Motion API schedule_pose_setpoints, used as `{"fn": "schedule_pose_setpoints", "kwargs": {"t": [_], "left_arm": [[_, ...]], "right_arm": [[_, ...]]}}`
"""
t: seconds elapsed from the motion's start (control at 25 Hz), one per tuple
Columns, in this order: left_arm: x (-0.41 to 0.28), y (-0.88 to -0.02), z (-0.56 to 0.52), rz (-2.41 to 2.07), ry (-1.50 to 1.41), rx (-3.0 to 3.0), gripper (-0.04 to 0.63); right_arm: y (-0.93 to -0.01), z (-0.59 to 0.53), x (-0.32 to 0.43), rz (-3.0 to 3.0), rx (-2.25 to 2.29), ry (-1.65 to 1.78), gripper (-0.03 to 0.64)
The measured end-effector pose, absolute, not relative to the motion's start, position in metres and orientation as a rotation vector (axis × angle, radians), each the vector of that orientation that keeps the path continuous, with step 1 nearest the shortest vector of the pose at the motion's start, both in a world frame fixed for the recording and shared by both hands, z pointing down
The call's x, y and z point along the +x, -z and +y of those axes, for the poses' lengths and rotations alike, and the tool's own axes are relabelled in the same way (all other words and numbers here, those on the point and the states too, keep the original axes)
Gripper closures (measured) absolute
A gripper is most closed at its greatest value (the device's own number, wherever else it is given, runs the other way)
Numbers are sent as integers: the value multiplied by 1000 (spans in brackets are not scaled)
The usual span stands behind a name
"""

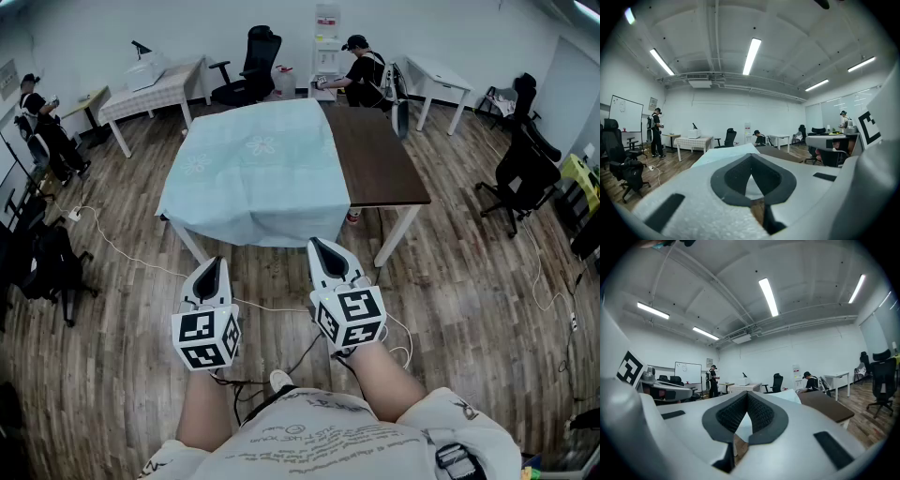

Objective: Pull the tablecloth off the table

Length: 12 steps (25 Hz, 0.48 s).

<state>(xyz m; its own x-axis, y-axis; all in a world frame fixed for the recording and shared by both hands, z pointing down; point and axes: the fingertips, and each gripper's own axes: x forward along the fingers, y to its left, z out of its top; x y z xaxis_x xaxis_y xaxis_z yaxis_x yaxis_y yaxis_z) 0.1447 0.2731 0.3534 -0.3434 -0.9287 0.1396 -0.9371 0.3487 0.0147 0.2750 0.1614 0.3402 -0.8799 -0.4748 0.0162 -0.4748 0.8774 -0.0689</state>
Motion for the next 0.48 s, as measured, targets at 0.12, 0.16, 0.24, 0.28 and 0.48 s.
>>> {"fn": "schedule_pose_setpoints", "kwargs": {"t": [0.12,0.16,0.24,0.28,0.48], "left_arm": [[142,-353,270,-2474,-107,1721,581],[141,-354,269,-2473,-108,1719,581],[137,-356,266,-2472,-109,1714,581],[135,-357,265,-2473,-108,1712,581],[117,-361,257,-2474,-101,1699,581]], "right_arm": [[-341,160,272,3050,-765,116,604],[-342,160,270,3052,-764,115,604],[-344,157,266,3056,-762,118,604],[-346,156,264,3054,-760,125,604],[-351,142,250,3047,-801,135,603]]}}
